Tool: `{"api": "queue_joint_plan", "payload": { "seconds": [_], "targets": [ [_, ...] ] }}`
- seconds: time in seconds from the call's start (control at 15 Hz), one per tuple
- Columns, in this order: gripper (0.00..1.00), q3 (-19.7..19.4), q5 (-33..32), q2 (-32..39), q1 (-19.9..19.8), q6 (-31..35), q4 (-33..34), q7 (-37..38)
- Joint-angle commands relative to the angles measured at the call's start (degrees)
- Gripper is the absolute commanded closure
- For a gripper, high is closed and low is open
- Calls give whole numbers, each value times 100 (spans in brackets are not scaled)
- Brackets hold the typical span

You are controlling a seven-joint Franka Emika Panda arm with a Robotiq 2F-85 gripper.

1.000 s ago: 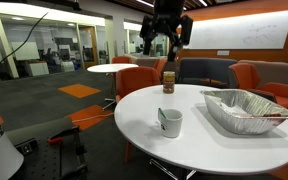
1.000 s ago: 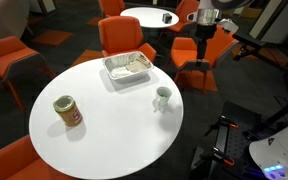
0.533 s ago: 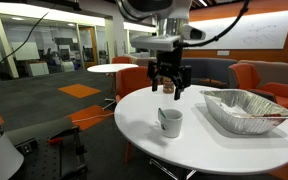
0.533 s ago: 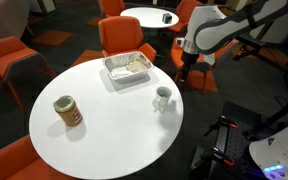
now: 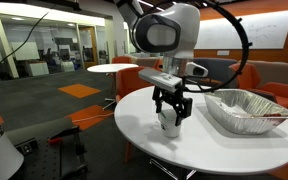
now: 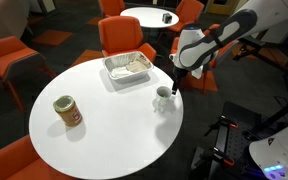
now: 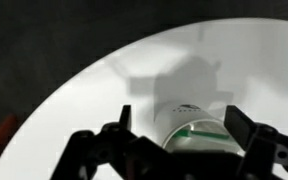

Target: Move the cup

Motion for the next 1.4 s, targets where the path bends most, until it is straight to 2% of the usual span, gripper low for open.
{"api": "queue_joint_plan", "payload": {
  "seconds": [0.0,0.2,0.27,0.33,0.53,1.07,1.33],
  "targets": [
    [0,336,348,434,-391,-8,535,-9],
    [0,404,205,747,-478,-40,955,148],
    [4,407,137,854,-476,-82,1072,204],
    [22,426,98,978,-475,-120,1180,205],
    [37,492,2,1262,-446,-98,1352,229],
    [99,526,-233,1286,-496,-85,1388,194],
    [97,686,-344,1204,-485,-93,1270,12]
  ]
}}
